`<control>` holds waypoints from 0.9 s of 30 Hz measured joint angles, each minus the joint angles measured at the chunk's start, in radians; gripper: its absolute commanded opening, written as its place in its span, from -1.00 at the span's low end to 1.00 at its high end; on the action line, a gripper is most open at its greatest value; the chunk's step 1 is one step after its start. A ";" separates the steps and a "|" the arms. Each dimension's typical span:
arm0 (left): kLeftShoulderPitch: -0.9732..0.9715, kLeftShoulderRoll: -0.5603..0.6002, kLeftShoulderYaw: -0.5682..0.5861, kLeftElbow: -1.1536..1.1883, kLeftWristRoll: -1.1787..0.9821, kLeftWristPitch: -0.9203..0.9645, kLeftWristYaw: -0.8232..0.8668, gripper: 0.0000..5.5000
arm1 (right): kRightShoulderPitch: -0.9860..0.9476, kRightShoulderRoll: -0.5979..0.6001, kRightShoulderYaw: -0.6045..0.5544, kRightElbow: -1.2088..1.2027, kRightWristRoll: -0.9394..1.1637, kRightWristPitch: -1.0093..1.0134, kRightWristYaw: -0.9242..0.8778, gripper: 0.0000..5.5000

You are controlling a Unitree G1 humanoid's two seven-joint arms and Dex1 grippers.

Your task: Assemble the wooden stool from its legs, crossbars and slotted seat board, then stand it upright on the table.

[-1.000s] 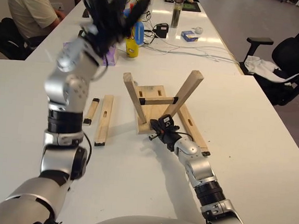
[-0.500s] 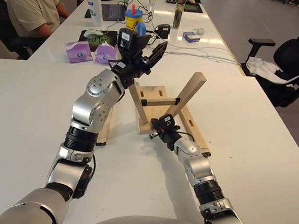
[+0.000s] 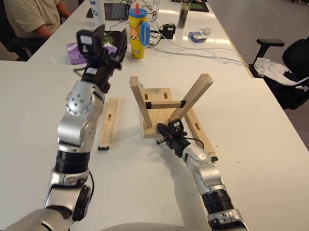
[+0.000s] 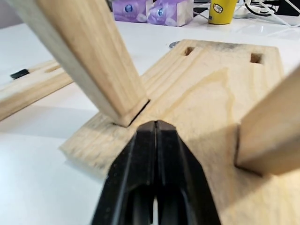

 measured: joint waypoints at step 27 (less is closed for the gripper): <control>0.464 0.713 -0.260 -0.148 -0.062 0.352 -0.888 0.08 | -0.472 -0.290 -0.107 0.310 0.084 -0.192 0.532 -1.00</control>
